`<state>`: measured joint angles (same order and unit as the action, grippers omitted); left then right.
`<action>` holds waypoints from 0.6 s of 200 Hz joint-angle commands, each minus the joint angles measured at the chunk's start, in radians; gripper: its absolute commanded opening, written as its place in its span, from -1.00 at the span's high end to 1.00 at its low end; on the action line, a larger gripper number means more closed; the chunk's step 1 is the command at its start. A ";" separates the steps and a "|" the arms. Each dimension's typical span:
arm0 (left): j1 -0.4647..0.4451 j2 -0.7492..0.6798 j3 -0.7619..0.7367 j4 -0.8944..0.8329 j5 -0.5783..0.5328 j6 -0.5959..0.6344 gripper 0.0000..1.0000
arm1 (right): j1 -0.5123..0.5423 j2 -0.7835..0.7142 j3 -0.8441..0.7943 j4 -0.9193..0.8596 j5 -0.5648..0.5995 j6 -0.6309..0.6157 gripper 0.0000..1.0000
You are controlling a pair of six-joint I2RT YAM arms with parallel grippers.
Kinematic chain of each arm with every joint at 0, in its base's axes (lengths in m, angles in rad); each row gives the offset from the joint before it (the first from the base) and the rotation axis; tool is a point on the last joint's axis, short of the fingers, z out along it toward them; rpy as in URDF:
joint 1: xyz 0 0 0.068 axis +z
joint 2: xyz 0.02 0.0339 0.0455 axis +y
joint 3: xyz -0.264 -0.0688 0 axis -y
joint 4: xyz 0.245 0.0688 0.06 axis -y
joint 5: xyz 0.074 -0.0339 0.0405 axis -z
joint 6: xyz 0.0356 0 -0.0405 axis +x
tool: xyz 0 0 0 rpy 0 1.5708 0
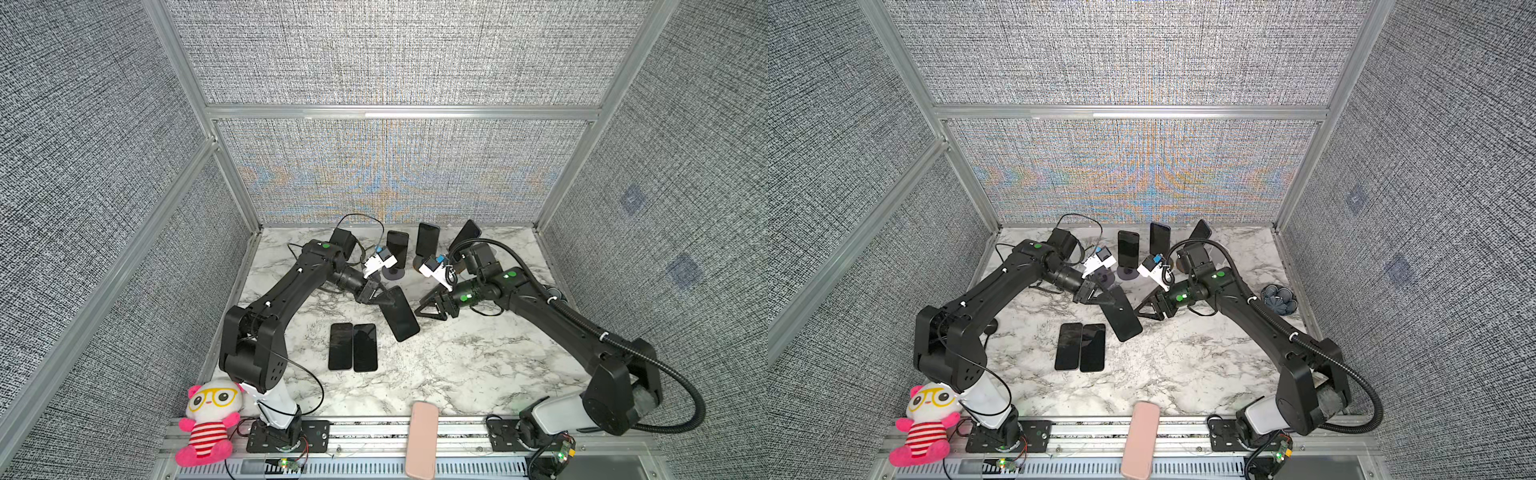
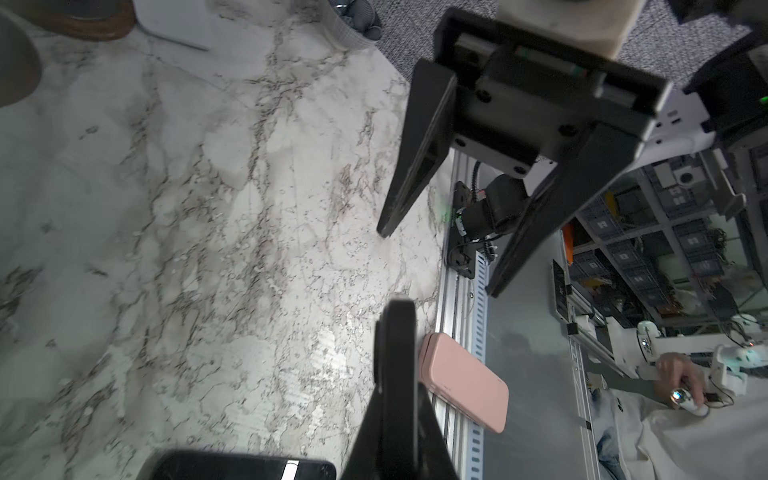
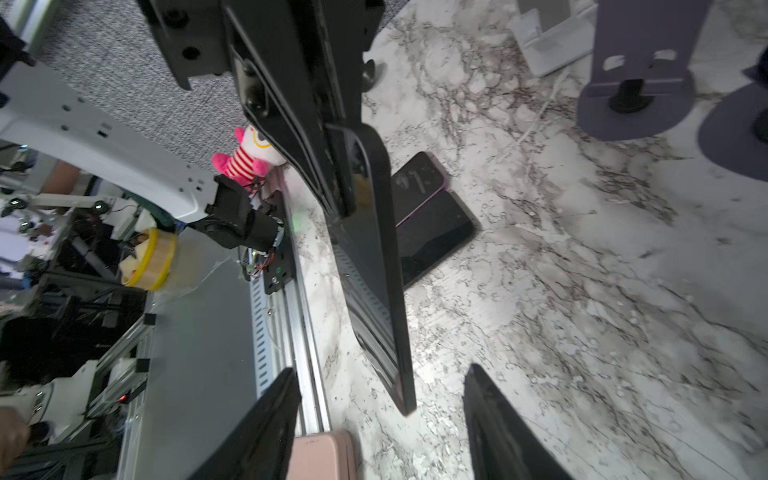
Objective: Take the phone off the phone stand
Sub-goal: 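Carry the black phone toward the right gripper while the right gripper reaches for it, then grasp the black phone with the right gripper while the left gripper opens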
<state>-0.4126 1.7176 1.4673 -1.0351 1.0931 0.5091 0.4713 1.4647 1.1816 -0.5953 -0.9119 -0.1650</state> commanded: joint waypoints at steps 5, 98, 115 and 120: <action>-0.004 0.001 0.000 -0.036 0.105 0.116 1.00 | -0.002 0.010 -0.006 0.008 -0.137 -0.031 -0.17; -0.008 0.003 -0.005 -0.048 0.106 0.150 1.00 | 0.007 0.064 -0.050 0.182 -0.278 0.087 0.14; -0.009 0.003 -0.004 -0.049 0.107 0.149 1.00 | 0.013 0.069 -0.065 0.234 -0.276 0.118 0.26; -0.011 0.002 -0.005 -0.049 0.107 0.150 1.00 | 0.014 0.071 -0.069 0.252 -0.277 0.132 0.32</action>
<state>-0.4210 1.7245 1.4601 -1.0763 1.1553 0.6468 0.4789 1.5291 1.1244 -0.4397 -1.1595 -0.0978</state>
